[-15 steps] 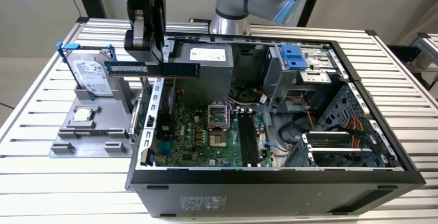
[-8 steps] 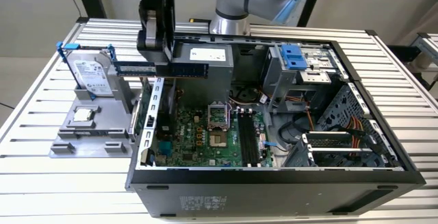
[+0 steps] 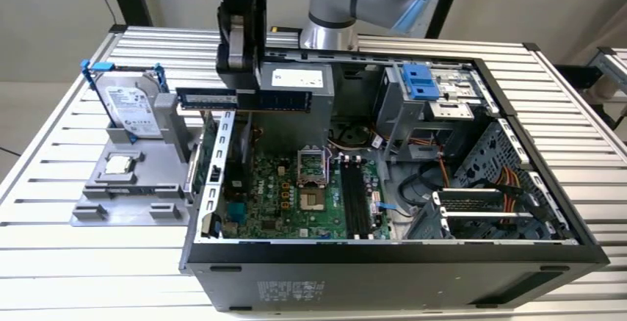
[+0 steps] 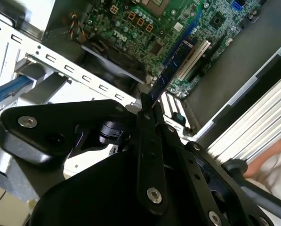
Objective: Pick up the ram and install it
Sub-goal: 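Pick up the ram and move it above insertion slot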
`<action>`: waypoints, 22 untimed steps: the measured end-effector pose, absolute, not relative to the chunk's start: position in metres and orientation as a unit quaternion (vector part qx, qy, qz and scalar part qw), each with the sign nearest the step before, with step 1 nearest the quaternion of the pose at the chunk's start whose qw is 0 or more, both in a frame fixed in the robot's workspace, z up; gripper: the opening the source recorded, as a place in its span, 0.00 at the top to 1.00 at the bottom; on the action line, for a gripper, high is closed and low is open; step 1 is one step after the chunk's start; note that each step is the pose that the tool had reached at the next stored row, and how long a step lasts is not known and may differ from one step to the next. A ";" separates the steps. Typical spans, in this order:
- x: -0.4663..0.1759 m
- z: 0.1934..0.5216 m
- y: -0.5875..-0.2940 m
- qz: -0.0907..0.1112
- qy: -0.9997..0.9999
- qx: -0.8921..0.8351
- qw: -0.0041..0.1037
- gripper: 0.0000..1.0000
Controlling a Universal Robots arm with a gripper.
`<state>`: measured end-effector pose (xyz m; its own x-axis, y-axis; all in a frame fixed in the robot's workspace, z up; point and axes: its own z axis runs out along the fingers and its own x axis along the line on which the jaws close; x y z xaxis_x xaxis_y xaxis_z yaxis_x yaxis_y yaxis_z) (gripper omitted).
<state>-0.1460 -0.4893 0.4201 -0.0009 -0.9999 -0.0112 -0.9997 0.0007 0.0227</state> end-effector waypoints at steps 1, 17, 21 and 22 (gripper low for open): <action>-0.144 0.420 -0.489 -0.012 -0.707 0.707 0.004 1.00; -0.117 0.420 -0.489 -0.012 -0.707 0.707 0.005 1.00; -0.110 0.420 -0.489 -0.013 -0.707 0.707 0.005 1.00; -0.109 0.420 -0.489 -0.013 -0.707 0.707 0.005 1.00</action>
<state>-0.1088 -0.4893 0.4201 -0.0009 -0.9999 -0.0112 -0.9997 0.0006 0.0243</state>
